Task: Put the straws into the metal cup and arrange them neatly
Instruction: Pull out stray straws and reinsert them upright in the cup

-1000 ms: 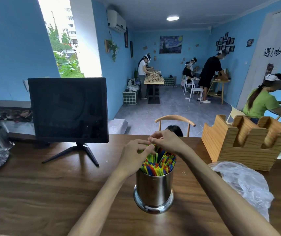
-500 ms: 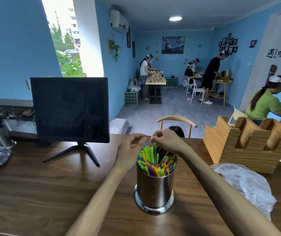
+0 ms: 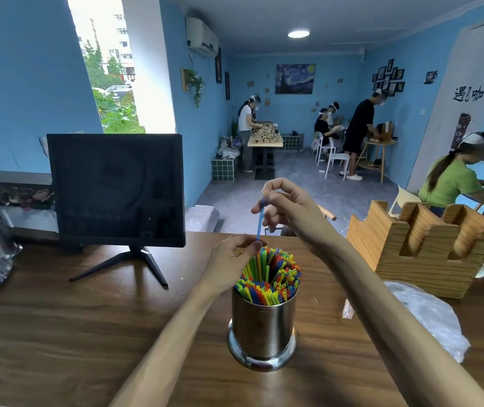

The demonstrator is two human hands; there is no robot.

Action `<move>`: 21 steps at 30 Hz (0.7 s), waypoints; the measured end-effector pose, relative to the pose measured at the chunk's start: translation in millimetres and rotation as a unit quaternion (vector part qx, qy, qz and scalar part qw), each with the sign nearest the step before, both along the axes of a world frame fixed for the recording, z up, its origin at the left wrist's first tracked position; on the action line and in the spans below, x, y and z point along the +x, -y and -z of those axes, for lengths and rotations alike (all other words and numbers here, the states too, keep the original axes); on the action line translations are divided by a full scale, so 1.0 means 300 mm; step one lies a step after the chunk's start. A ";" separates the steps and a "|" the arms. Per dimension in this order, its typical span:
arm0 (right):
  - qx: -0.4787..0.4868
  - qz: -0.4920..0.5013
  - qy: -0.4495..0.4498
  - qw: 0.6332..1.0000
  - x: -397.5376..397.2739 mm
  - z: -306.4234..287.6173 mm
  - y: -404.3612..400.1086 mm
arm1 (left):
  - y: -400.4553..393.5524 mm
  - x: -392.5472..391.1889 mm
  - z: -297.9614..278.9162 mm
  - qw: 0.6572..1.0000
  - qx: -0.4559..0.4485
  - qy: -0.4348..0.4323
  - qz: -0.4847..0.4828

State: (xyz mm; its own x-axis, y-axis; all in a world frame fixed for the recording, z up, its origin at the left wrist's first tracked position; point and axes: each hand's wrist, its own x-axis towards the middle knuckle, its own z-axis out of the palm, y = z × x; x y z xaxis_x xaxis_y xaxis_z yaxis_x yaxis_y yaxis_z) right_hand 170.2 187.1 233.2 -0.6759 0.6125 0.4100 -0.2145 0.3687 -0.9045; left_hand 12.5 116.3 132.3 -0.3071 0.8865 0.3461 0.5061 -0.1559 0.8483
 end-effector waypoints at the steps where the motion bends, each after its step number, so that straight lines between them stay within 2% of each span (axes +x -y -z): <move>1: -0.009 -0.005 -0.003 1.000 0.001 -0.002 0.001 | 0.002 0.002 -0.005 1.000 -0.001 0.001 0.004; 9: -0.084 0.020 -0.025 0.996 -0.017 0.033 -0.017 | 0.008 -0.007 0.003 1.000 -0.020 -0.020 0.004; 15: -0.160 -0.014 -0.041 0.986 -0.025 0.042 -0.034 | 0.018 -0.009 -0.003 0.999 -0.028 -0.018 0.006; 18: -0.141 0.003 -0.008 0.990 -0.035 0.067 -0.050 | 0.021 -0.010 0.001 0.999 -0.037 -0.031 0.014; 21: -0.077 0.037 0.067 0.994 -0.046 0.116 -0.071 | 0.030 -0.001 -0.005 0.999 -0.021 0.011 0.027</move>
